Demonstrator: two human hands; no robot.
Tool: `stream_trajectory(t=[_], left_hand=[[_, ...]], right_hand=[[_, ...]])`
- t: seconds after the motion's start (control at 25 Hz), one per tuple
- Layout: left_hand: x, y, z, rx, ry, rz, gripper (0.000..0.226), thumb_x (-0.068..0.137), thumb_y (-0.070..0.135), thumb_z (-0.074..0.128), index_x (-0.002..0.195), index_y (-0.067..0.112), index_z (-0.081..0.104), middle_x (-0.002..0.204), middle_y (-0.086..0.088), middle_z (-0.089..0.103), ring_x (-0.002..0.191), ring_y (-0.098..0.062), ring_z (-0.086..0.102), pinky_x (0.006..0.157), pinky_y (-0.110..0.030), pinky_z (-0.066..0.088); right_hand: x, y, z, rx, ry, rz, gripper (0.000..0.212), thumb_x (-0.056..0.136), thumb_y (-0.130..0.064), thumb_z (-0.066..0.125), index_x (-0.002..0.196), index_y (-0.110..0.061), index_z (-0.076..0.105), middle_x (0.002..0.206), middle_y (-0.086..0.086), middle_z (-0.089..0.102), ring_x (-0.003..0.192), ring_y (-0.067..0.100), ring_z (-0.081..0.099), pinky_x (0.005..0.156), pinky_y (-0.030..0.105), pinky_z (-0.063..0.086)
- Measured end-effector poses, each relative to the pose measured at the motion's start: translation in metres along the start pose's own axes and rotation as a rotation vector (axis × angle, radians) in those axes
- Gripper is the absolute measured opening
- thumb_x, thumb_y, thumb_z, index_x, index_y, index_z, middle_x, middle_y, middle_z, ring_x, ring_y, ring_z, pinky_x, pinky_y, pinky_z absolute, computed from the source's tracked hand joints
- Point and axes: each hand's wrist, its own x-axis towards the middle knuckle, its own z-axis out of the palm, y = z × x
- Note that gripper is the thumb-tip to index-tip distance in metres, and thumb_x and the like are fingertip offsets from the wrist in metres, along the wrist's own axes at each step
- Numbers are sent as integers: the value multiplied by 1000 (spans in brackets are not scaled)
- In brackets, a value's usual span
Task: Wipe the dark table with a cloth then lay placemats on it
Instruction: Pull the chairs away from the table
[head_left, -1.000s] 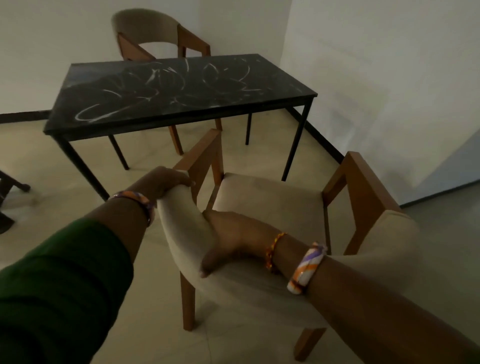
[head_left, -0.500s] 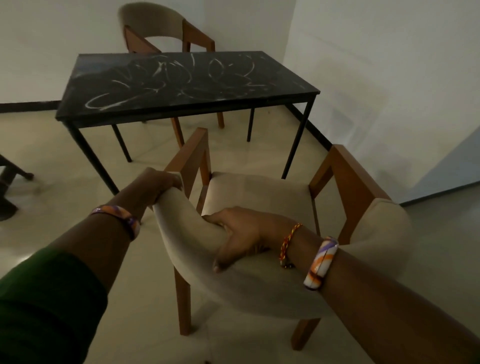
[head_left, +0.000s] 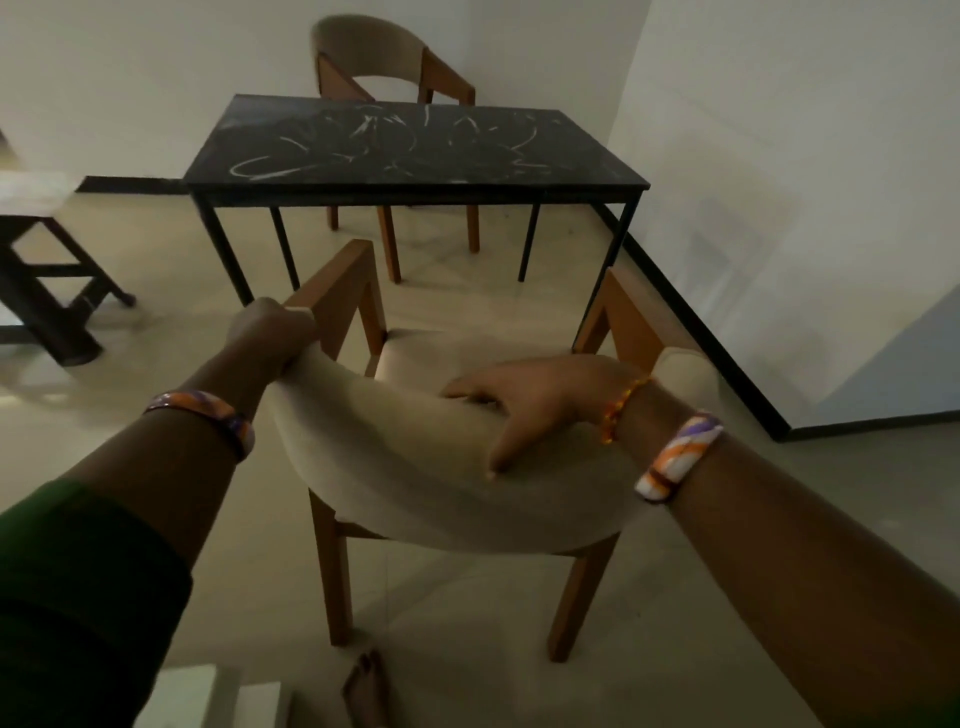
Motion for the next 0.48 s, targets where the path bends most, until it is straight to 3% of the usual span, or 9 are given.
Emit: stream_trajectory(t=[0.12,0.24,0.32,0.48], left_hand=[[-41,-4,12,-12,51,-16,62,76,23,69,130,9,42,125,-18,46,110,-34,47,91,-44,45],[-75,-15,21,-407,116,-174,81,71,30,75,137,18,29,134,-14,40,121,-34,43,98,-50,43],[-83,-13,21,-611,101,-317,89,66,32,78,137,16,28,133,-11,43,121,-34,43,98,-55,41],[-80,-9,19,-580,82,-316,70,67,24,72,130,15,42,128,-10,47,116,-34,46,94,-56,43]], right_hand=[[-55,60,33,-53,257,158,79,68,-38,81,136,-31,42,138,-4,45,127,19,40,96,31,32],[-71,94,76,69,574,283,105,58,-38,86,145,-34,25,156,-2,8,144,26,0,111,55,20],[-66,103,87,184,679,317,113,52,-34,90,145,-30,24,157,3,-3,143,31,-11,111,60,17],[-55,113,87,174,773,180,90,43,-33,92,122,-20,52,133,7,45,134,35,23,107,55,28]])
